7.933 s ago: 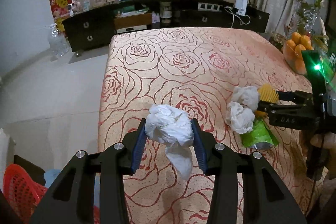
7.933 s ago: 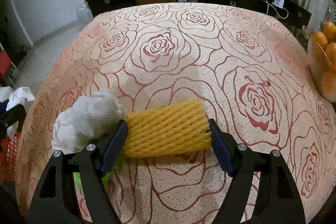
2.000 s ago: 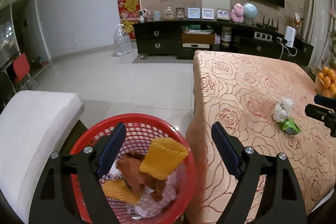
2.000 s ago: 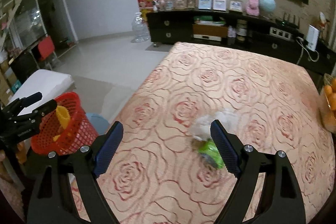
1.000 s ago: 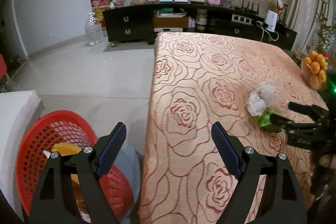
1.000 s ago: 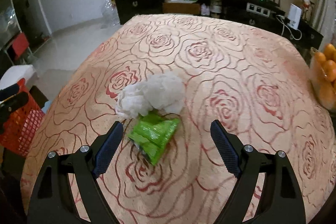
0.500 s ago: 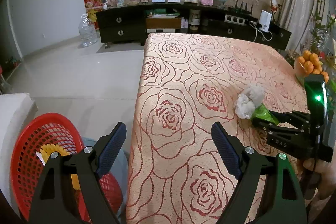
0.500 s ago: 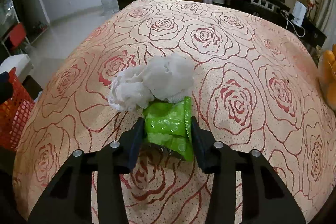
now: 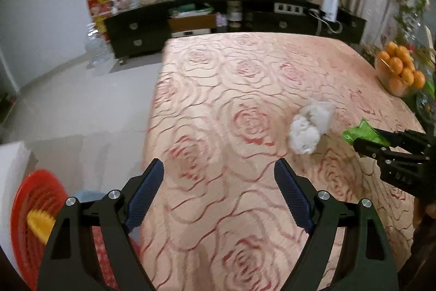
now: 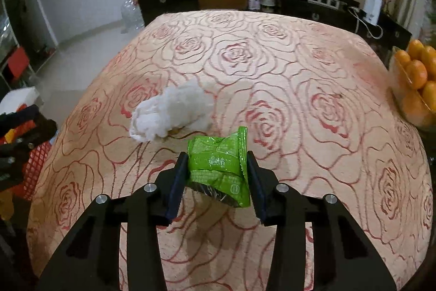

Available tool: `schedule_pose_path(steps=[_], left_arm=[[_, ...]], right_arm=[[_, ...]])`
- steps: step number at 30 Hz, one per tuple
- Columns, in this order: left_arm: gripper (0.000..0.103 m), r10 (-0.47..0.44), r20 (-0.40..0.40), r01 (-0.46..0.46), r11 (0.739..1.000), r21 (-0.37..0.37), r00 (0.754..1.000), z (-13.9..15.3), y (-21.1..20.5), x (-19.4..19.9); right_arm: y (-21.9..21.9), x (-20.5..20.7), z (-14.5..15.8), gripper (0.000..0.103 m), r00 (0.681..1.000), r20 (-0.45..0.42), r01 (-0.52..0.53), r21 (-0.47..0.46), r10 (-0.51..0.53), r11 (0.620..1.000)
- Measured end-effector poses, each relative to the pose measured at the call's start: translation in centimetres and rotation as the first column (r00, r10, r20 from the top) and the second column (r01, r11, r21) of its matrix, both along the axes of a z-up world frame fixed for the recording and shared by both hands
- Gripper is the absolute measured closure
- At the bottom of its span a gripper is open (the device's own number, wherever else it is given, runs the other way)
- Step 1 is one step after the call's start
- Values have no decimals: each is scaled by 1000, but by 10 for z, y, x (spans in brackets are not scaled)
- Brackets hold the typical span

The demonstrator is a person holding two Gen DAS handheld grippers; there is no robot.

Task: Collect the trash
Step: 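Grasp the white tissue with the left tool while the right tool holds the wrapper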

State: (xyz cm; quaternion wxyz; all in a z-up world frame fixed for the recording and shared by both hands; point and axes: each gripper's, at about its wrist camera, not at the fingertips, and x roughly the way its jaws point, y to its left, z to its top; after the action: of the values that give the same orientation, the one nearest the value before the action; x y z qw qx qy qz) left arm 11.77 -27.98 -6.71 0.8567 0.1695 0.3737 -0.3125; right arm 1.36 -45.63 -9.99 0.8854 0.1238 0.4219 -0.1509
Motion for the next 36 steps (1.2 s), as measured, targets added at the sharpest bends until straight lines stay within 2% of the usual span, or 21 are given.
schedule_pose_path(steps=[6, 13, 17, 22, 24, 27, 28, 31, 36], left_arm=[[23, -100, -44, 100, 995, -5, 994, -11, -50, 11], [23, -219, -85, 220, 976, 3, 972, -34, -97, 12], [23, -252, -86, 254, 967, 16, 964, -43, -114, 9], [24, -250, -91, 251, 968, -5, 964, -51, -126, 10], [33, -255, -83, 255, 967, -10, 963, -52, -129, 9], [54, -272, -96, 271, 962, -24, 958, -53, -133, 7], [63, -273, -107, 272, 962, -32, 956, -54, -135, 7], [67, -265, -113, 261, 964, -44, 958, -53, -136, 5], [68, -250, -108, 244, 967, -70, 962, -42, -126, 0]], right_arm=[[-15, -10, 7, 62, 999, 20, 46, 18, -46, 999], [-31, -24, 8, 62, 993, 10, 119, 28, -119, 993], [-36, -33, 4, 62, 989, -4, 145, 30, -145, 989], [-39, -38, -2, 62, 989, -16, 147, 36, -146, 989], [-40, -40, -3, 62, 989, -16, 146, 44, -145, 988], [-43, -44, -3, 62, 989, -13, 146, 46, -145, 988], [-43, -45, -2, 62, 989, -12, 146, 47, -145, 988], [-45, -48, -1, 62, 989, -5, 151, 50, -151, 987], [-45, -51, 7, 62, 988, 22, 150, 51, -151, 987]])
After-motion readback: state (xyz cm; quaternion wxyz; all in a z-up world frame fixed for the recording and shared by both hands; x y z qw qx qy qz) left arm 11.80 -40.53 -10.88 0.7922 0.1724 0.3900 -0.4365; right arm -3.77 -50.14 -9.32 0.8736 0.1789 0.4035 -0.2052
